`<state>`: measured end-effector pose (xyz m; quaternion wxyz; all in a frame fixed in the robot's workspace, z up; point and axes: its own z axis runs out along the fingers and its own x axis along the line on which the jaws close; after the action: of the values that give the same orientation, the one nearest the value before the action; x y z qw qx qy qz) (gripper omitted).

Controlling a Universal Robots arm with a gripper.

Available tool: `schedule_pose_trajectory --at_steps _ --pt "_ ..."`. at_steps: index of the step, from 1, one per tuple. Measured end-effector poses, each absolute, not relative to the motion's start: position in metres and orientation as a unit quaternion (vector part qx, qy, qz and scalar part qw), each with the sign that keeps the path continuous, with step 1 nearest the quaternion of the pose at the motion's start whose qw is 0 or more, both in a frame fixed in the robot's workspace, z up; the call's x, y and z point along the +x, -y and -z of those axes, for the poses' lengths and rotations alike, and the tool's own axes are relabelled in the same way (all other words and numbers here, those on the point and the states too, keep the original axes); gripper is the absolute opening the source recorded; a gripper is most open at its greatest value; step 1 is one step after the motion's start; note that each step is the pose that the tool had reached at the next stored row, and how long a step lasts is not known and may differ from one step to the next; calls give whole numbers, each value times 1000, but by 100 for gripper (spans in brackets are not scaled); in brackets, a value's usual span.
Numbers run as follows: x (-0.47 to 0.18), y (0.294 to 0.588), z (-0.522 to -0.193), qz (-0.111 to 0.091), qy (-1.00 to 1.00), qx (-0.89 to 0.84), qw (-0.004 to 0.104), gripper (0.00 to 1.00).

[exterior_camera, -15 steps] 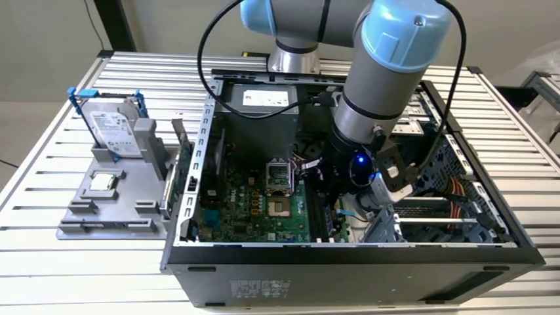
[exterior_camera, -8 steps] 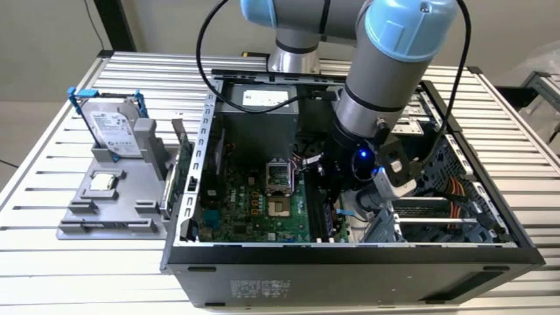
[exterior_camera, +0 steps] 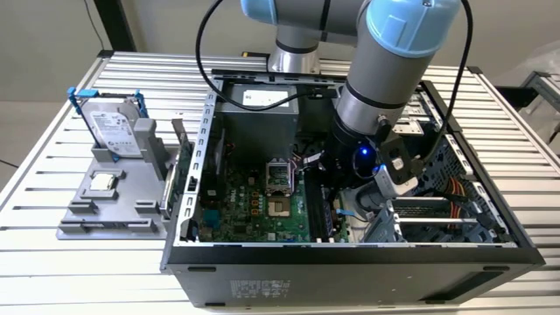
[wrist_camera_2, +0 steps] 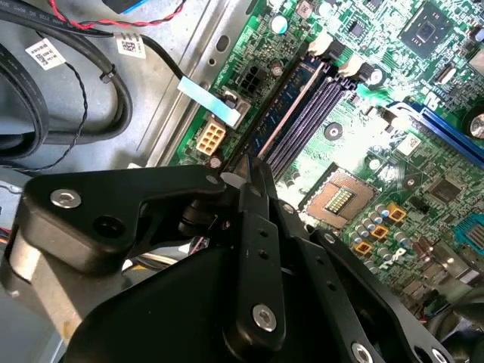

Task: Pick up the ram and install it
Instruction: 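Insert the ram into the slot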

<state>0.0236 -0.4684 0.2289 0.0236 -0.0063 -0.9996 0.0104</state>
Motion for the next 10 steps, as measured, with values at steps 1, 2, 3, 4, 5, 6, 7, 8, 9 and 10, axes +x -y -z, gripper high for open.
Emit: schedule_pose_trajectory --at_steps 1,2,3,4,5,6,7,8,9,10 --pt "24 468 -229 -10 1000 -6 24 0" --pt "24 468 -229 -10 1000 -6 24 0" --pt "24 468 -229 -10 1000 -6 24 0" --pt "24 468 -229 -10 1000 -6 24 0" --pt "24 468 -229 -10 1000 -6 24 0" --pt "24 468 -229 -10 1000 -6 24 0" --pt "24 468 -229 -10 1000 -6 24 0" --pt "24 468 -229 -11 1000 -6 24 0" --pt "24 469 -230 -11 1000 -6 24 0" --pt "24 468 -232 -11 1000 -6 24 0"
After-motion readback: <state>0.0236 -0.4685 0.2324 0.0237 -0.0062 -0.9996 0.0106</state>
